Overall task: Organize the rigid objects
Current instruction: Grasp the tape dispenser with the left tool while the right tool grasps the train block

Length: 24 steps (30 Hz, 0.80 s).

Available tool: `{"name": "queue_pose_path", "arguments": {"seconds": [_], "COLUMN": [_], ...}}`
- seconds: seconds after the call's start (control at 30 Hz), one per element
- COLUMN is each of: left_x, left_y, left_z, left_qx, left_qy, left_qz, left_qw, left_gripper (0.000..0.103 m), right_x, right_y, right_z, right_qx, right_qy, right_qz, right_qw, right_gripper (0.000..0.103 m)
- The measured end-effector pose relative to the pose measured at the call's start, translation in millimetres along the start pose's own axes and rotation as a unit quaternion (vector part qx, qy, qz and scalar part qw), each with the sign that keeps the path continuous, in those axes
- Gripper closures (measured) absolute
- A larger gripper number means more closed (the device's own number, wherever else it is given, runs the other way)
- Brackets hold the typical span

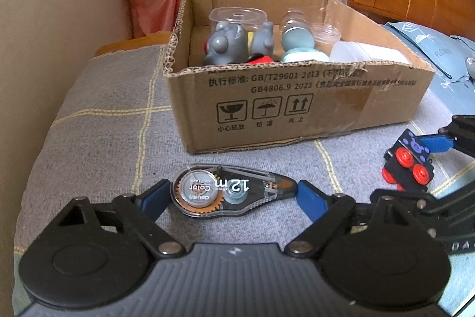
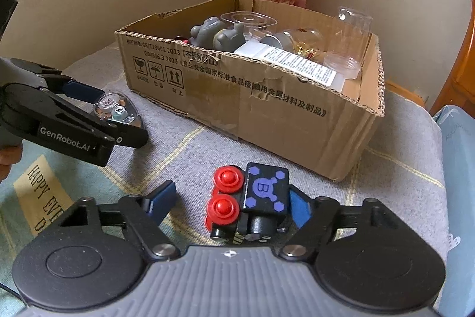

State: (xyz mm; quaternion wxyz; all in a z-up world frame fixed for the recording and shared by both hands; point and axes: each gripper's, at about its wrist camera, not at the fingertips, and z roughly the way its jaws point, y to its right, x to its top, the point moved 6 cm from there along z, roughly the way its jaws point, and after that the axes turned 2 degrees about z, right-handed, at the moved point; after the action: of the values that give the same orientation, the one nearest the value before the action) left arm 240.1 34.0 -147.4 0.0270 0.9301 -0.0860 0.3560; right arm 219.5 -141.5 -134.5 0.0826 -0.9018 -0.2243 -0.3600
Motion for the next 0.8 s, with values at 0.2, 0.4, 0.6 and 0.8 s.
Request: {"name": "queue_pose_path", "arguments": {"seconds": [0.2, 0.4, 0.6, 0.8], "left_x": [2.3, 2.4, 3.8, 7.5], "left_y": [0.6, -0.9, -4.4, -3.6], "left_z": [2.3, 1.9, -6.4, -26.5], "left_qx": [0.006, 0.003, -0.004, -0.012], "left_qy": [0.001, -0.004, -0.014, -0.016], "left_qz": [-0.004, -0.002, 0.017, 0.049], "left_qw": [1.0, 1.0, 0.9998, 0.9986], "left_gripper": [0.013, 0.014, 0.014, 0.014], "right_x": [2.1, 1.2, 0.2, 1.9], "right_y": [5.8, 9.6, 12.0, 12.1], "right_z": [0.3, -1.8, -6.1, -19.4], "right_qx": [-0.008, -0.012, -0.009, -0.008], "right_qy": [0.003, 0.004, 0.003, 0.001], "right_qz": [0.011, 0.021, 0.031, 0.016], "right_qw": [1.0, 1.0, 0.999, 1.0], "right_gripper": [0.037, 0.046, 0.047, 0.048]}}
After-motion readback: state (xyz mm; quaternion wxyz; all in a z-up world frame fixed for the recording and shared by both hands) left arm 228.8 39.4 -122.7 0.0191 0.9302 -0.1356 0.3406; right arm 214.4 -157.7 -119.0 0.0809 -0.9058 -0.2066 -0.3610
